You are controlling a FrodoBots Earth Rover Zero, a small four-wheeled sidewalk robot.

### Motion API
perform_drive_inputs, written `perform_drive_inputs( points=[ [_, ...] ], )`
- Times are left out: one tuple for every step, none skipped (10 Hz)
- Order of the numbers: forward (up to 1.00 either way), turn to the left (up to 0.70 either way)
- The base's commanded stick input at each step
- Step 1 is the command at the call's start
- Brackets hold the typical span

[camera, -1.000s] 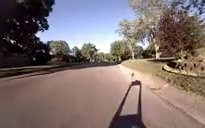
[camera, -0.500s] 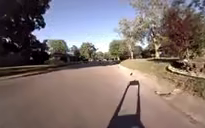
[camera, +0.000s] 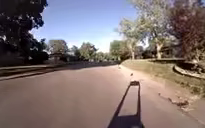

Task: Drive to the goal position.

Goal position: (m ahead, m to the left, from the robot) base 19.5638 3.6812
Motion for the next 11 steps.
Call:
perform_drive_inputs(
  points=[
    [1.00, 0.00],
    [1.00, 0.00],
    [1.00, 0.00],
    [1.00, 0.06],
    [1.00, 0.32],
    [1.00, 0.36],
    [1.00, 0.40],
    [1.00, 0.40],
    [1.00, 0.26],
    [1.00, 0.00],
    [1.00, 0.00]
  ],
)
